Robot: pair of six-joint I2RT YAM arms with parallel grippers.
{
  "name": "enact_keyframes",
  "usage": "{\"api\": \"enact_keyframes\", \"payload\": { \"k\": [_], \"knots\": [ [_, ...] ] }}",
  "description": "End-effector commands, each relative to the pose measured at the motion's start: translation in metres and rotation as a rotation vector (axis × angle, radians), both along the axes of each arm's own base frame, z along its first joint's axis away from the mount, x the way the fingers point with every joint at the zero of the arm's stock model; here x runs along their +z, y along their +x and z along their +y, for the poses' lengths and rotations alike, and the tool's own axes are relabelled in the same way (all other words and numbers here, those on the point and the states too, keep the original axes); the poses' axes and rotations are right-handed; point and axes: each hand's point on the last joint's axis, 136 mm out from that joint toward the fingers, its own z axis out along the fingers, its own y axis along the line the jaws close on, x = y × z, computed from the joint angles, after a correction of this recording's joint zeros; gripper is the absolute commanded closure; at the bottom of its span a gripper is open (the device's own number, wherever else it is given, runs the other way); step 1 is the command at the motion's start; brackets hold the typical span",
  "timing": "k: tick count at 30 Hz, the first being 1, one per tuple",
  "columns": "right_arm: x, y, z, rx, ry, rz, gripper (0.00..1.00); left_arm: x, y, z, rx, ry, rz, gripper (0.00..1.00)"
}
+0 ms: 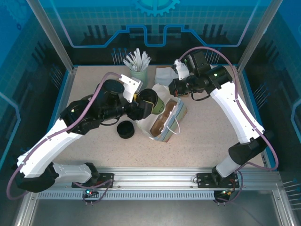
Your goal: Pack the takeout coffee
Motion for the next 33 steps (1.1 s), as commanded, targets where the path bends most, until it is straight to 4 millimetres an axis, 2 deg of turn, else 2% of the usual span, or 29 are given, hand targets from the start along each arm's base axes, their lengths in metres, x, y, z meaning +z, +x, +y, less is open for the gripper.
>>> {"api": "enact_keyframes", "payload": {
  "k": [1,7,14,19,26,33],
  "knots": [
    [0.012,-0.009,0.013,0.099,0.044,-0.059,1.00,0.001,0.005,-0.006,-0.021,-0.006,-0.039,0.28],
    [0.010,-0.015,0.023,0.179,0.076,-0.061,1.00,-0.024,0.015,-0.014,-0.008,0.066,-0.048,0.30],
    [0.013,-0.019,0.031,0.233,0.101,-0.055,1.00,-0.048,0.017,-0.032,0.014,0.131,-0.070,0.30],
    [0.017,-0.020,0.034,0.260,0.118,-0.062,1.00,-0.067,0.022,-0.040,0.048,0.128,-0.065,0.30],
    [0.019,-0.024,0.037,0.280,0.137,-0.056,1.00,-0.082,0.029,-0.047,0.093,0.169,-0.105,0.31],
    [0.018,-0.027,0.040,0.295,0.156,-0.045,1.00,-0.098,0.033,-0.064,0.090,0.171,-0.106,0.31]
  ]
}}
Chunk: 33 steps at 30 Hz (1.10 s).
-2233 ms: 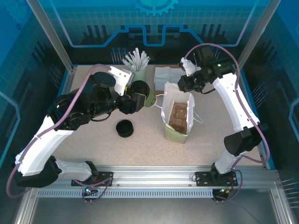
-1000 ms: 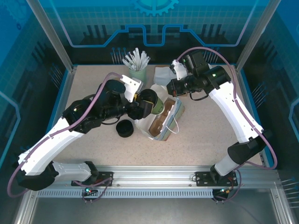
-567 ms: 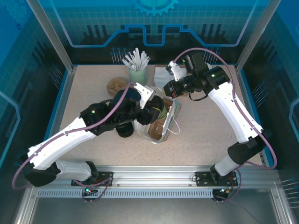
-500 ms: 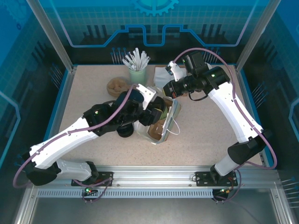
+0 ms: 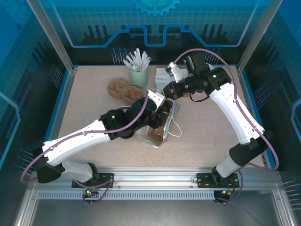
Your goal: Pack the takeout coffee
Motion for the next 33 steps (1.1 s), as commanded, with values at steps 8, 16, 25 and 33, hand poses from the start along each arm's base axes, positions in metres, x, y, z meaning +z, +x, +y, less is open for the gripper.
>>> {"api": "enact_keyframes", "payload": {
  "k": [8,16,25,33],
  "knots": [
    [0.005,-0.007,0.013,0.066,0.047,-0.003,1.00,-0.014,0.009,-0.014,0.039,-0.017,-0.025,0.31],
    [0.002,-0.009,0.013,0.070,0.046,0.011,1.00,-0.030,0.014,-0.011,0.073,0.023,-0.021,0.31],
    [-0.003,-0.008,0.005,0.020,0.046,0.035,1.00,-0.034,0.020,-0.002,0.142,0.033,-0.029,0.31],
    [-0.006,-0.006,-0.005,-0.042,0.068,0.038,1.00,-0.038,0.023,0.002,0.208,0.015,-0.011,0.31]
  ]
}}
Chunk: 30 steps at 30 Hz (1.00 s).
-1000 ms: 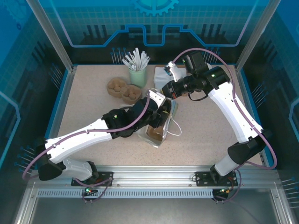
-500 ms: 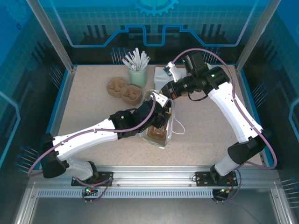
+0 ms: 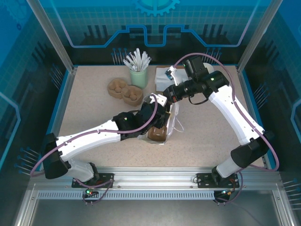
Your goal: Pack the takeout coffee
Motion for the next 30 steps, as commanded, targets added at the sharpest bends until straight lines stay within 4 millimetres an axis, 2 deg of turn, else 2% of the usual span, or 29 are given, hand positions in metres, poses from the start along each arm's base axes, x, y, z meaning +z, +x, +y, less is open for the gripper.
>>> {"api": "enact_keyframes", "payload": {
  "k": [1,7,10,14,30],
  "knots": [
    [0.013,-0.001,-0.006,-0.034,0.037,-0.023,1.00,0.000,0.002,0.003,0.055,-0.026,-0.002,0.32],
    [0.016,0.005,-0.017,-0.108,0.013,-0.043,1.00,0.004,-0.001,0.008,0.067,-0.042,0.000,0.32],
    [0.022,0.006,-0.019,-0.122,0.016,-0.062,1.00,0.009,-0.002,0.010,0.068,-0.055,-0.008,0.32],
    [0.020,0.004,-0.020,-0.129,0.025,-0.053,1.00,0.008,-0.002,0.010,0.068,-0.062,-0.014,0.31],
    [0.024,-0.010,-0.015,-0.080,0.087,-0.055,1.00,-0.006,0.000,-0.009,0.050,-0.137,0.023,0.31]
  ]
}}
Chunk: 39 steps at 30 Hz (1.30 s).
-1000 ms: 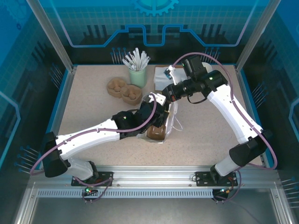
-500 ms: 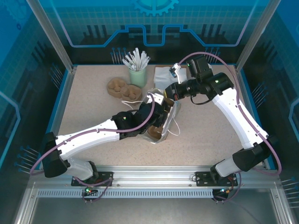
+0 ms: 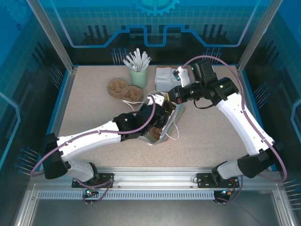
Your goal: Pack the takeout coffee
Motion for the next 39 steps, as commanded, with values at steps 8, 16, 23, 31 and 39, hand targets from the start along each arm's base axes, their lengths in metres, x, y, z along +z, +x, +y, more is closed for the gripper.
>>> {"api": "enact_keyframes", "payload": {
  "k": [8,16,23,31,39],
  "knots": [
    [0.018,0.001,0.009,0.049,0.077,-0.047,1.00,-0.004,-0.002,-0.013,-0.013,-0.072,0.015,0.32],
    [0.016,-0.002,0.010,0.057,0.091,-0.027,1.00,-0.018,0.002,-0.011,0.018,-0.033,0.012,0.32],
    [0.009,-0.006,0.010,0.053,0.092,0.005,1.00,-0.014,0.010,-0.015,0.020,-0.034,-0.037,0.32],
    [0.006,-0.007,0.012,0.052,0.111,0.035,1.00,-0.006,0.016,-0.018,0.013,-0.040,-0.090,0.31],
    [0.007,-0.008,0.013,0.057,0.136,0.052,1.00,-0.011,0.021,-0.022,0.014,-0.049,-0.097,0.31]
  ]
}}
